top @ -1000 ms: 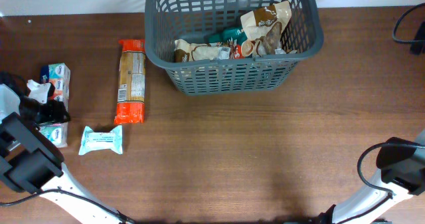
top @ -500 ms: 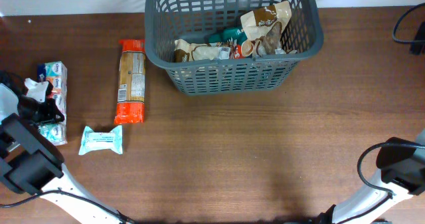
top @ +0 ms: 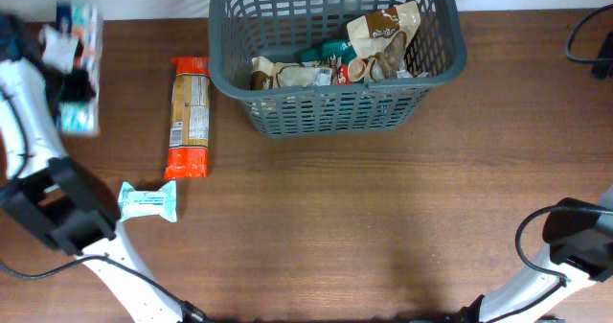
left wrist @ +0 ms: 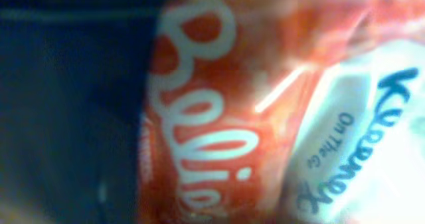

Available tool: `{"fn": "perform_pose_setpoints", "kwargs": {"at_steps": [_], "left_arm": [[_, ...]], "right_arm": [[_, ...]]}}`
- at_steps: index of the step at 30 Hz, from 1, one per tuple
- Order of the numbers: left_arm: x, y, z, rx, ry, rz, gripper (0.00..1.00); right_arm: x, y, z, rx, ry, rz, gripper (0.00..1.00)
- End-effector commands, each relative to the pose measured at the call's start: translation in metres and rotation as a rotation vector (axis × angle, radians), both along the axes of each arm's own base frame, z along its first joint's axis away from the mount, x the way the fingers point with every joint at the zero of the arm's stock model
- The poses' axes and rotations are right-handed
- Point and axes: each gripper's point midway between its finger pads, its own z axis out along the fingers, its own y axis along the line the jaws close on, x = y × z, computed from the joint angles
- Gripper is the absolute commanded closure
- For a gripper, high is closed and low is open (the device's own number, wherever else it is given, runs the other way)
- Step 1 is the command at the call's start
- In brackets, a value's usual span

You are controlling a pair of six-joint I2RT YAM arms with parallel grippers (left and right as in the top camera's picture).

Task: Pack container
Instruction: 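Lift the tissue packs and swing them right toward the basket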

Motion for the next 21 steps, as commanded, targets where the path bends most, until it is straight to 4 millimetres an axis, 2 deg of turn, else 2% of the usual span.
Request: {"fn": "perform_pose_setpoints", "kwargs": {"at_steps": [1, 5, 9, 16, 21], "left_arm": [[0.033, -0.036, 0.066, 0.017, -0.174, -0.029, 0.98], [0.057, -0.099, 0.126, -0.010, -0.337, -0.174, 0.98], [0.067, -0.162, 0.158, -0.017, -0.423, -0.298, 0.98], [0.064, -0.286, 0.164, -0.076, -0.443, -0.535, 0.98], [0.055, -0.355, 0.168, -0.099, -0.466, -0.659, 0.98]], "right_arm": [[-0.003, -0.002, 0.005, -0.011, -0.009, -0.013, 0.01], [-0.003, -0.002, 0.005, -0.011, -0.009, -0.013, 0.01], [-0.003, -0.002, 0.005, -0.011, -0.009, -0.013, 0.01], [-0.003, -0.002, 0.005, -0.011, -0.009, -0.013, 0.01], [-0.003, -0.002, 0.005, -0.011, -0.009, -0.013, 0.01]]}}
